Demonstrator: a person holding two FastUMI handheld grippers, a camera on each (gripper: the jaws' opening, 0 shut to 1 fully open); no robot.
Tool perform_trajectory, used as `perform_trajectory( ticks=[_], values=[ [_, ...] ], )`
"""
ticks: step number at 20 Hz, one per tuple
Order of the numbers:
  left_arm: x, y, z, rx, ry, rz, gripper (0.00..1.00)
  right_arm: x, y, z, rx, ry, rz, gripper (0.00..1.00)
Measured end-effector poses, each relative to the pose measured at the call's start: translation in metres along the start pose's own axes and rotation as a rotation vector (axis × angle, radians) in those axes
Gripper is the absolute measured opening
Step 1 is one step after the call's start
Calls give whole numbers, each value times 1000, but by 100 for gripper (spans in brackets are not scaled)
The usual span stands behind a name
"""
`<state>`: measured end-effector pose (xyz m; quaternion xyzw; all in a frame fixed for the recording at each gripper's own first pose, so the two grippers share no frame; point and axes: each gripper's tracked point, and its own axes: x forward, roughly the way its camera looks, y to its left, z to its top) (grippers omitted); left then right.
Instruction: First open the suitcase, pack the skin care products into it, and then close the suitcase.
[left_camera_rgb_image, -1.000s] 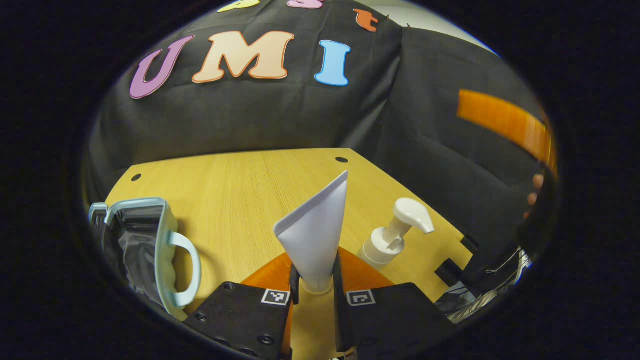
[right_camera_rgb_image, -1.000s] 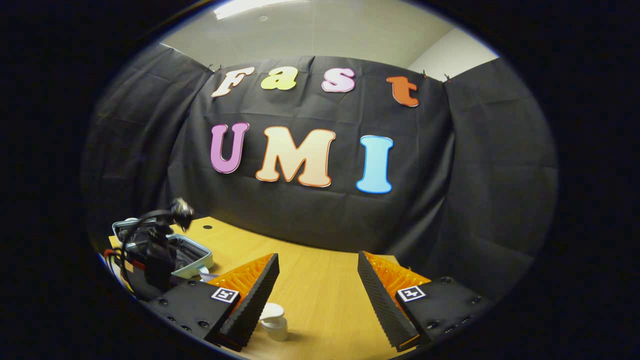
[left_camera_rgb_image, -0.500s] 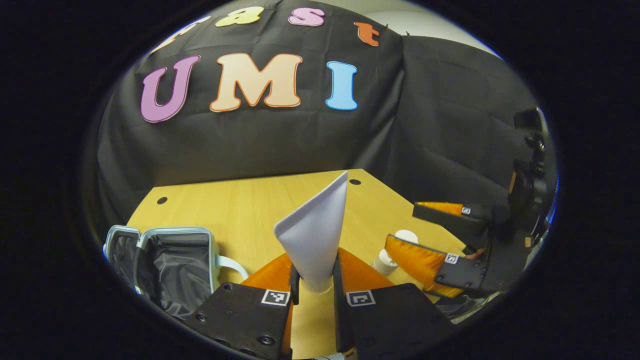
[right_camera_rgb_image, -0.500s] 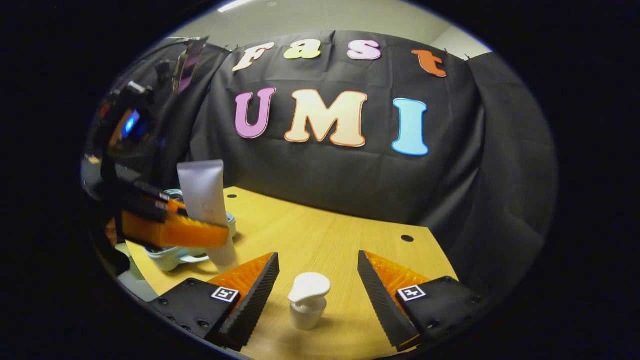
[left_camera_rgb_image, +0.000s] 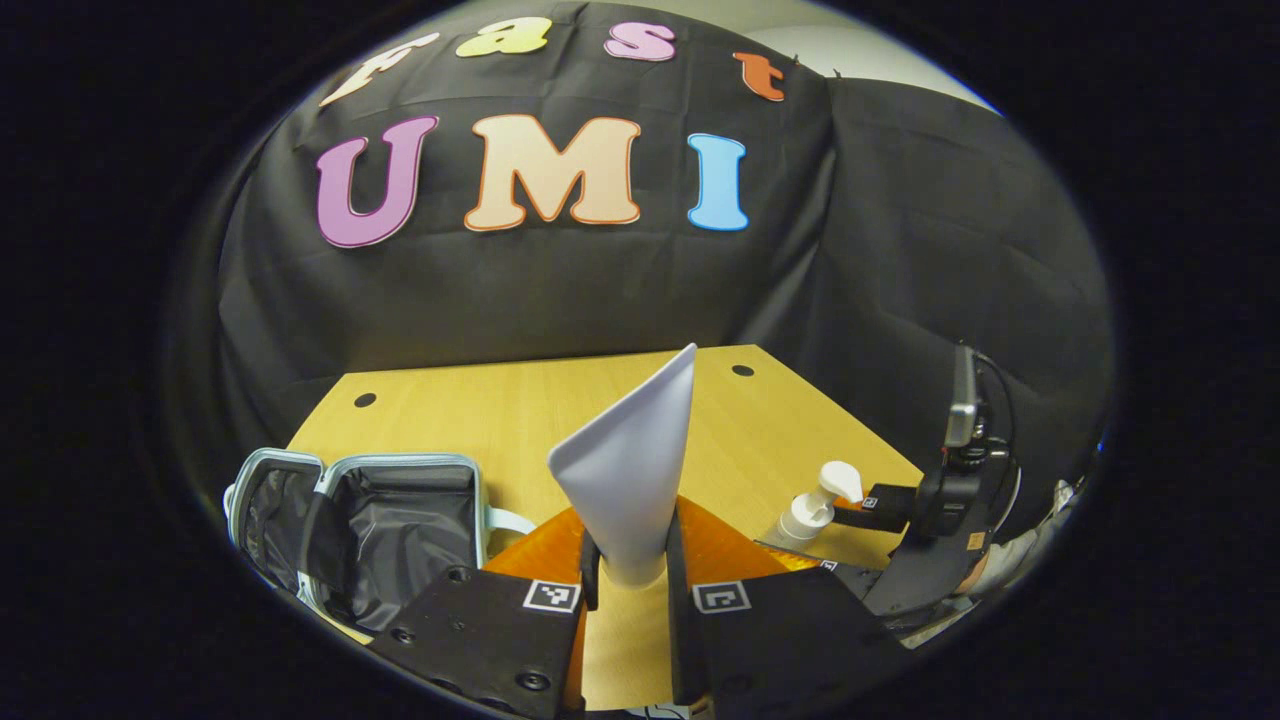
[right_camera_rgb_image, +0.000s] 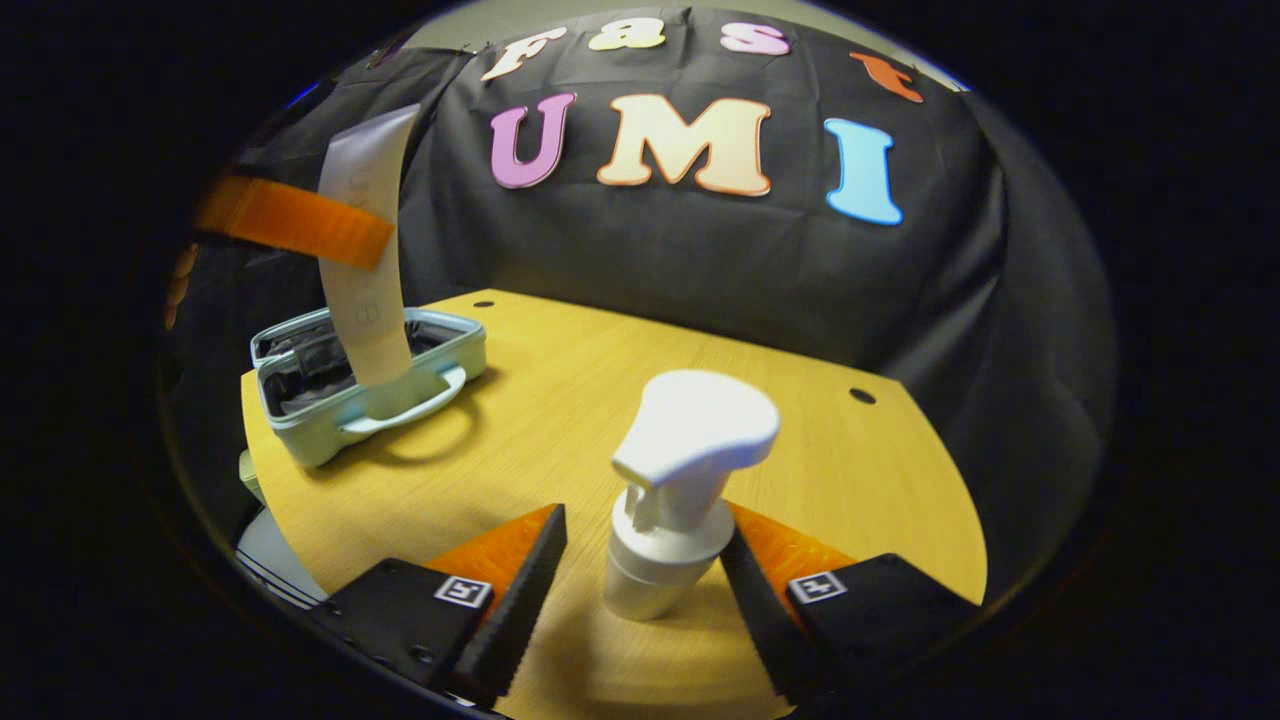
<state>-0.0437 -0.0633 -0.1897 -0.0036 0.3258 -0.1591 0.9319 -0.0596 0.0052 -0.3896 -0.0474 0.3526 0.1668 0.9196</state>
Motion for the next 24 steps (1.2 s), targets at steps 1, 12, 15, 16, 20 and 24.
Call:
perform_trajectory(
  ticks=[1,12,15,16,20,24],
  values=[
    [-1,6,-1,-4,4,12,26,7,-1,2,16,-6,0,77],
    [-14,138,-23,-61,138,223,27,-33,26,79,35,-72,83,62],
    [-14,175,-41,-83,202,265,27,-47,32,109,57,-118,79,62],
    [-14,186,-49,-88,226,274,27,-53,35,117,59,-134,76,62],
    [-9,226,-92,-126,350,321,29,-69,47,154,70,-190,69,60],
    [-8,246,-135,-179,511,339,27,-78,62,178,67,-227,54,62]
  ],
)
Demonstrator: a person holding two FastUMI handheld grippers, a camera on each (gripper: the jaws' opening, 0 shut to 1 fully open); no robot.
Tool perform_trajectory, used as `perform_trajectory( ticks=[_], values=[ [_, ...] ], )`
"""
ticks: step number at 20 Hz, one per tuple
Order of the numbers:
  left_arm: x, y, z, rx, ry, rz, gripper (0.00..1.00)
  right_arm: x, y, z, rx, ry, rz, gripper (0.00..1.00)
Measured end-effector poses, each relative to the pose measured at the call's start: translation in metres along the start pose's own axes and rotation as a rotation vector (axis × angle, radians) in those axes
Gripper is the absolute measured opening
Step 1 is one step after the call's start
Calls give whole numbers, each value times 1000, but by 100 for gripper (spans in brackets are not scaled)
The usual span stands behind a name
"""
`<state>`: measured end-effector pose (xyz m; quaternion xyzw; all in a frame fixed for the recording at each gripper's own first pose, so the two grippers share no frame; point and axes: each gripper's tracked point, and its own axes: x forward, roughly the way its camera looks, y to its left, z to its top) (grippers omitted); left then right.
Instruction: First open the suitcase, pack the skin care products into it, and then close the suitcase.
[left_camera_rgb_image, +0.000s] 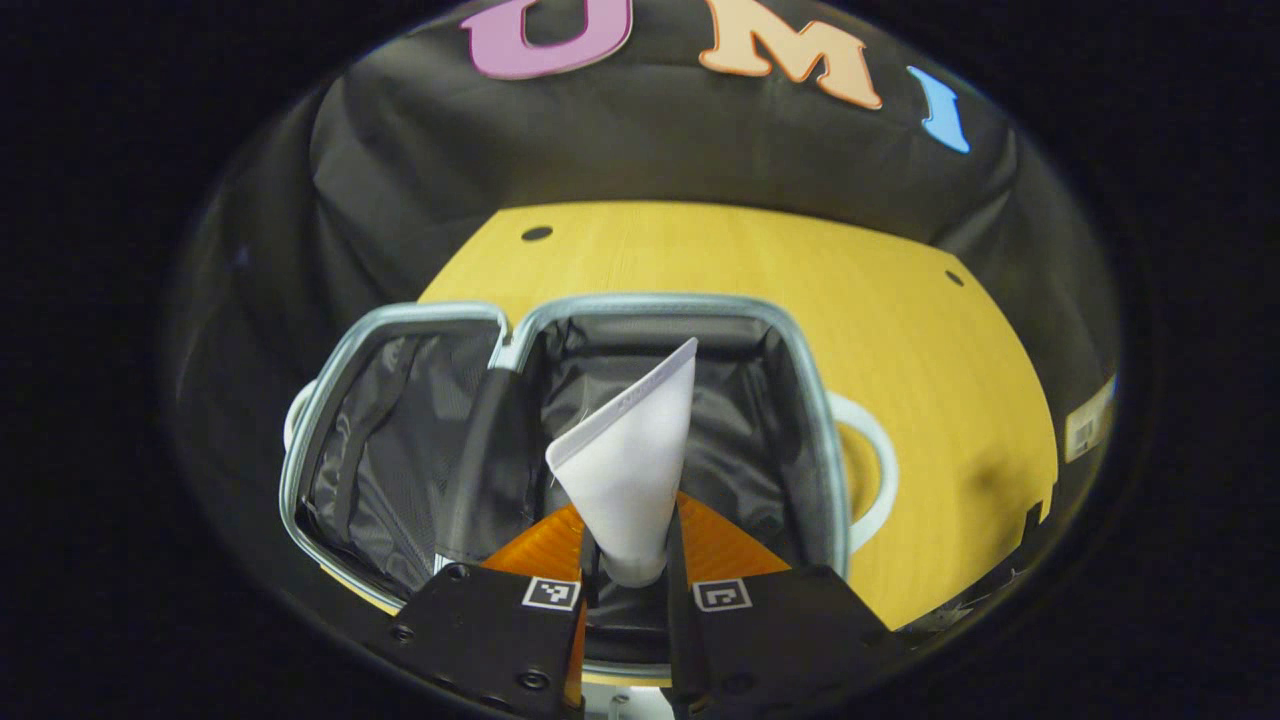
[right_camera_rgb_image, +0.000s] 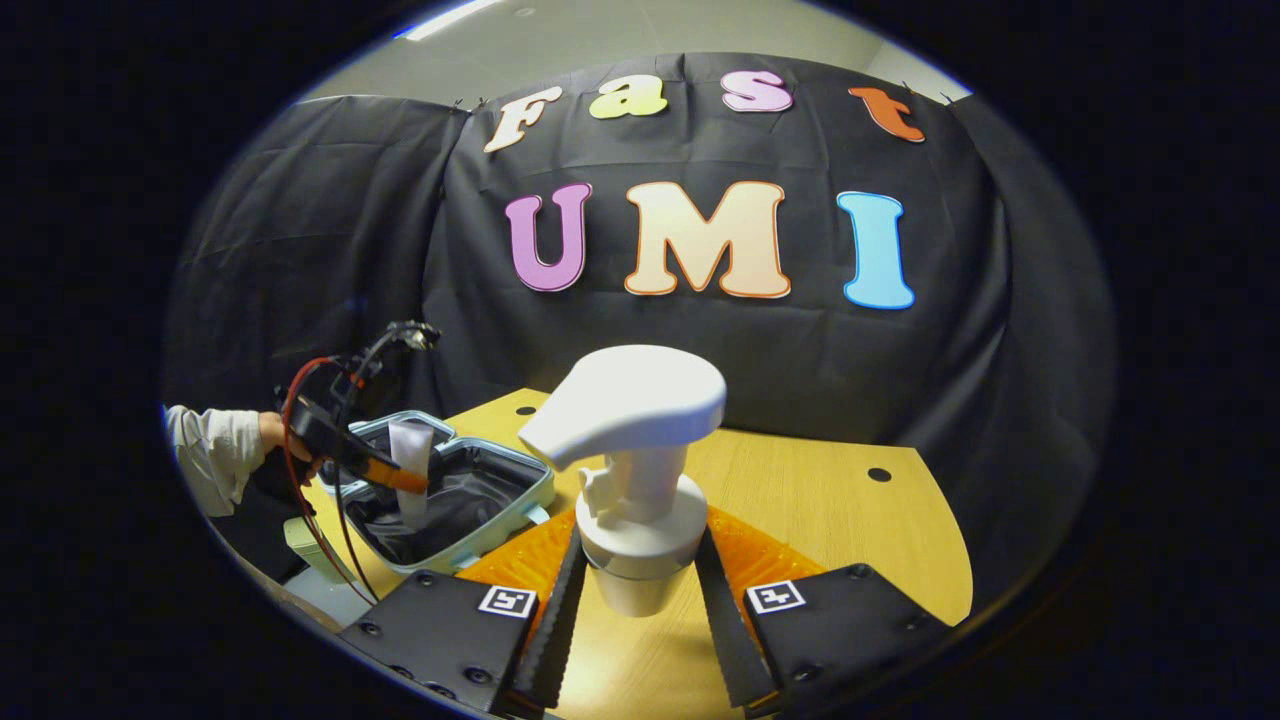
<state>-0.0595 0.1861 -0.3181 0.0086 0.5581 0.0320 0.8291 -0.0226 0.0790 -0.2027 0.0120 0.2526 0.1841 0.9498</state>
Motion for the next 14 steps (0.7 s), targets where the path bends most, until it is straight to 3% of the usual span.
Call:
perform_trajectory(
  ticks=[4,9,11,14],
  values=[
    [15,11,-2,-1,75,-23,26,2,21,0,-12,13,-9,62],
    [40,26,1,7,75,-14,30,8,53,9,-3,7,-10,63],
    [41,25,5,-8,42,-47,41,14,68,9,5,14,-2,62],
    [27,21,24,22,-79,-112,81,27,98,6,21,33,27,62]
  ],
)
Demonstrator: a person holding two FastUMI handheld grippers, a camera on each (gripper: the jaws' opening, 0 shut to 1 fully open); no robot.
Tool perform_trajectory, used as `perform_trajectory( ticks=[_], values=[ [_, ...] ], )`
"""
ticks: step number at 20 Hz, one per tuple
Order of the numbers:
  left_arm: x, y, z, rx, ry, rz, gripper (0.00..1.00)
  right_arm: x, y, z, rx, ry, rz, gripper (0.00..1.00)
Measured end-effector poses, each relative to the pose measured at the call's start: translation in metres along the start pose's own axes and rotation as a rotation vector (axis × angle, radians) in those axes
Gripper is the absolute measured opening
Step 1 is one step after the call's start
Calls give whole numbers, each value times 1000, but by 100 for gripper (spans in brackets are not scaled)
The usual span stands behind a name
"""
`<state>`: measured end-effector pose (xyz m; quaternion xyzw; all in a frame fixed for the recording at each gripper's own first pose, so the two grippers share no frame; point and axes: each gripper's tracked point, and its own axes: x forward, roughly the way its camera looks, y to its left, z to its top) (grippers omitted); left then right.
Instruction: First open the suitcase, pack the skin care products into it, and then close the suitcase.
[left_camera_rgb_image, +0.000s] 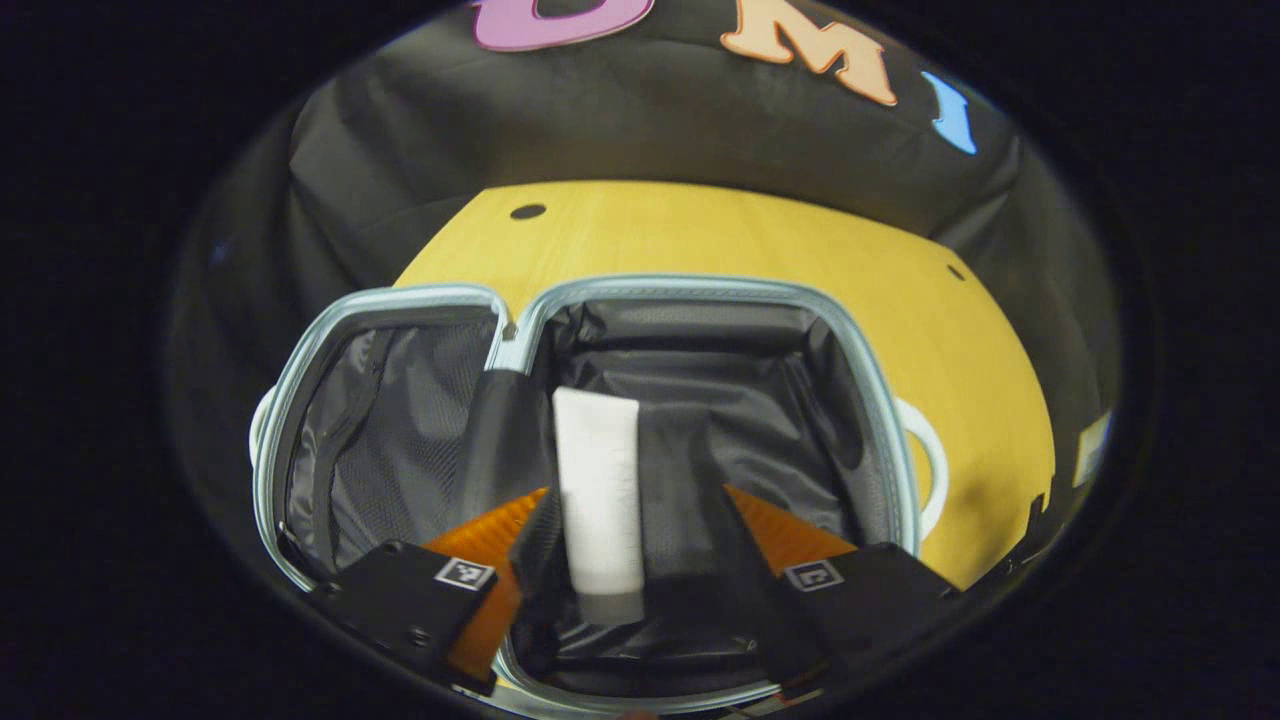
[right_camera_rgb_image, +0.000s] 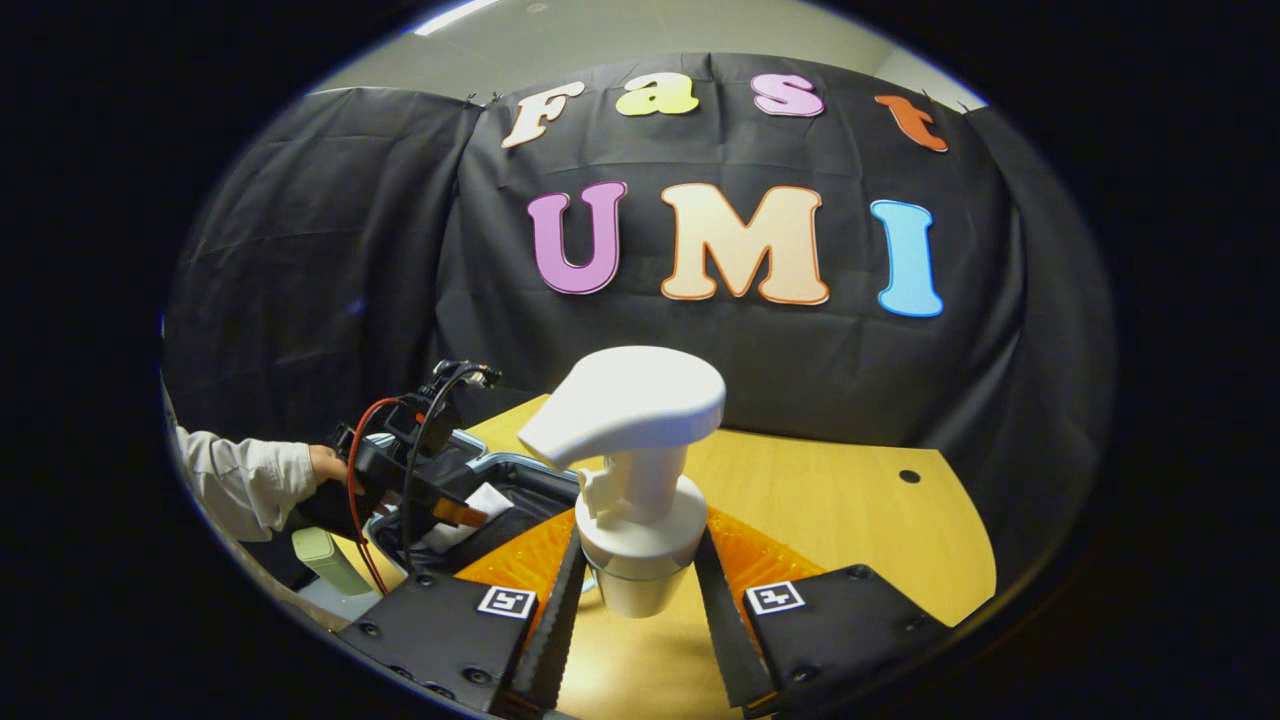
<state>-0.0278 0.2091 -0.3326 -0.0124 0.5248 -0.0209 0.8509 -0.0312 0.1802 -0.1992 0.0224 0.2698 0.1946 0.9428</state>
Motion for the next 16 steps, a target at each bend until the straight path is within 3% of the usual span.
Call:
perform_trajectory(
  ticks=[1,5,11,16],
  values=[
    [-7,0,7,4,-41,-17,94,6,10,0,-2,6,14,61],
    [-44,17,28,-48,-160,-56,90,32,62,-1,19,30,100,62],
    [-97,107,43,-123,-278,43,89,77,124,-34,134,149,201,60],
    [-124,180,27,-189,-304,161,89,108,151,-78,154,278,205,61]
  ],
)
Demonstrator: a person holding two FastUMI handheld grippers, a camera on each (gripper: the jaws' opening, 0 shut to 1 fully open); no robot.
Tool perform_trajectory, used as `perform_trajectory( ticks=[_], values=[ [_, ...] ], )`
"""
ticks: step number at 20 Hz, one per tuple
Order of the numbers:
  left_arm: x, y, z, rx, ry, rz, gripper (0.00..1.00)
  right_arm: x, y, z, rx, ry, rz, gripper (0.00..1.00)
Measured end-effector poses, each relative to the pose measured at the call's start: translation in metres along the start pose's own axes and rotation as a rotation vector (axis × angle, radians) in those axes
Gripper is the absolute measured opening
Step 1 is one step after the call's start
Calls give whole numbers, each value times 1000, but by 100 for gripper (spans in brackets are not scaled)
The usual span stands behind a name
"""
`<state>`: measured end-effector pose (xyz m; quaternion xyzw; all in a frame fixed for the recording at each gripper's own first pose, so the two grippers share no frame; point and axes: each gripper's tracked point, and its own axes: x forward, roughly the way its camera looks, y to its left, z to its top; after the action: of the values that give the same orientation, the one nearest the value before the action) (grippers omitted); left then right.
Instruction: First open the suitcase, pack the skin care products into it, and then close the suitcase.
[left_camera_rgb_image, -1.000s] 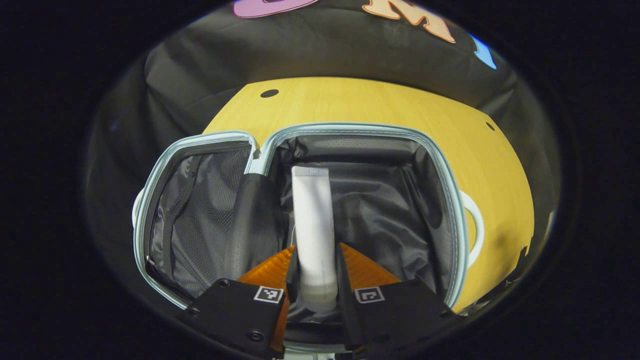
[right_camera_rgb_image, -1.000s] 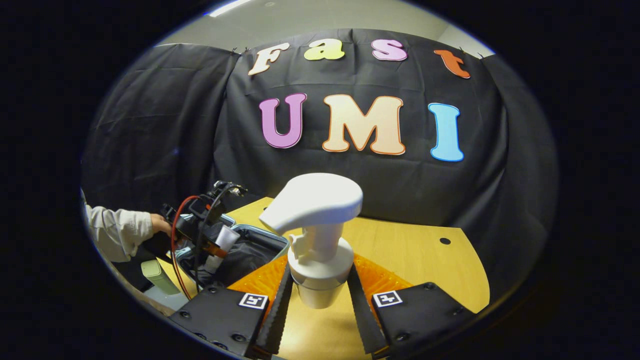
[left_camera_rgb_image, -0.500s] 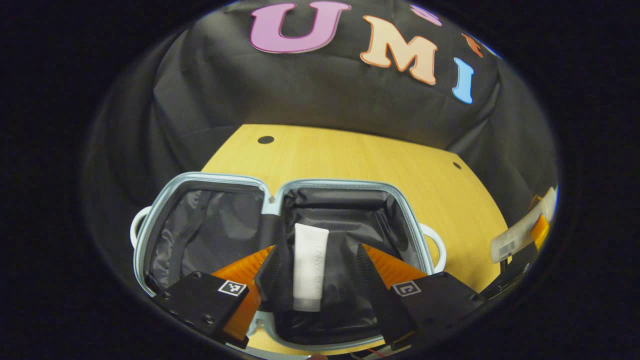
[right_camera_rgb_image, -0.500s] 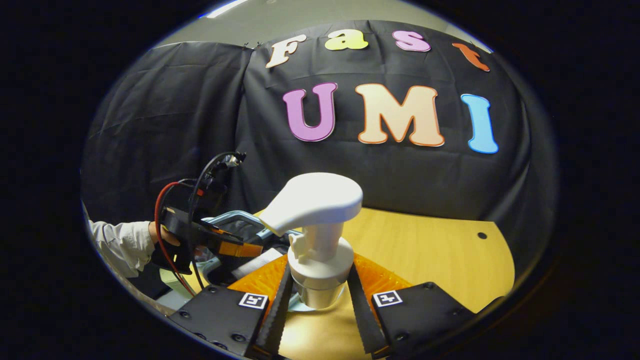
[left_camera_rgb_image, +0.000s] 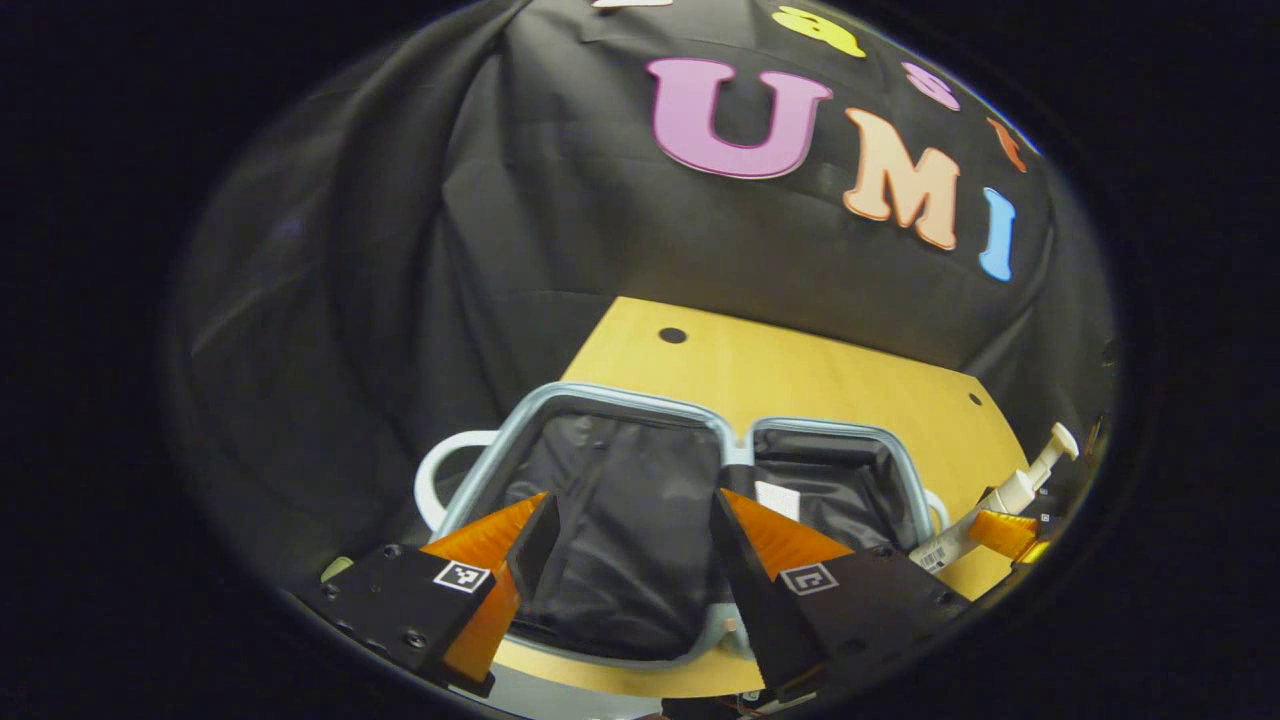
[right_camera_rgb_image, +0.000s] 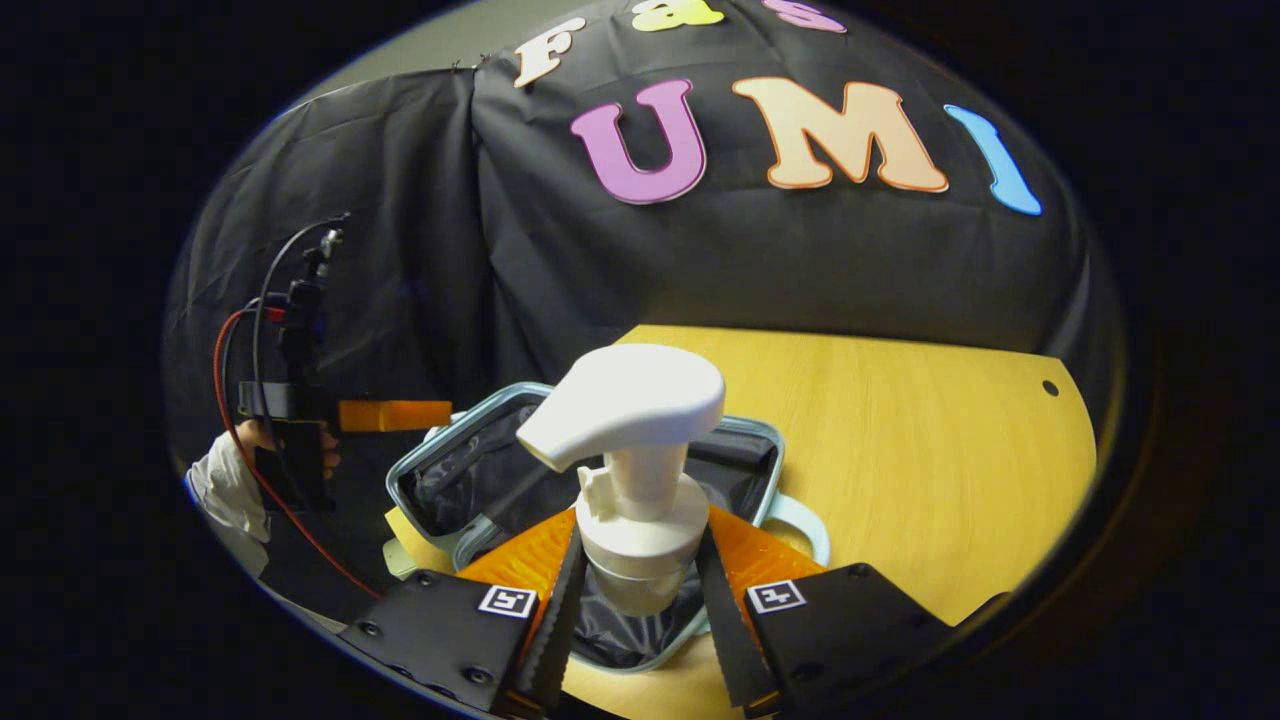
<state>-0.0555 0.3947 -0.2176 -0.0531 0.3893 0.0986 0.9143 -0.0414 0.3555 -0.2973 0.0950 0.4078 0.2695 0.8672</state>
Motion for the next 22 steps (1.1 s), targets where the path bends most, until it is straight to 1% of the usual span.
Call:
perform_trajectory(
  ticks=[5,6,7,8,9,10,11,12,13,14,15,16,17,18,19,20,21,22],
  values=[
    [-5,51,-7,-49,3,83,89,35,9,-35,51,140,7,60],
    [-3,60,-8,-58,7,98,89,42,9,-43,55,170,-6,60],
    [-3,68,-9,-67,14,110,89,48,6,-49,59,199,-25,62],
    [-3,76,-12,-74,19,121,89,53,3,-57,66,230,-44,60],
    [1,83,-12,-81,21,133,89,57,4,-62,93,259,-47,62],
    [3,90,-14,-88,26,143,89,61,3,-60,120,257,-58,60],
    [5,97,-14,-95,31,150,89,66,-5,-62,128,265,-82,62],
    [9,103,-15,-102,35,157,92,68,-9,-67,133,289,-99,60],
    [14,109,-17,-107,42,165,89,73,-13,-75,138,310,-116,58],
    [15,115,-17,-110,49,173,89,73,-9,-71,146,306,-111,62],
    [18,121,-17,-111,53,182,89,74,-6,-66,159,292,-102,74],
    [25,127,-18,-110,58,191,89,74,-2,-61,163,271,-96,77],
    [29,134,-19,-109,65,203,89,75,-1,-57,157,254,-98,93],
    [32,141,-20,-112,75,214,87,70,-2,-53,153,237,-100,100],
    [37,147,-22,-118,86,221,92,68,-1,-48,155,219,-97,99],
    [66,136,-23,-128,94,227,89,66,0,-42,160,197,-93,94],
    [72,142,-24,-134,104,232,89,62,-1,-34,168,177,-91,99],
    [79,148,-27,-136,119,241,89,59,-2,-27,175,156,-91,98]
  ],
)
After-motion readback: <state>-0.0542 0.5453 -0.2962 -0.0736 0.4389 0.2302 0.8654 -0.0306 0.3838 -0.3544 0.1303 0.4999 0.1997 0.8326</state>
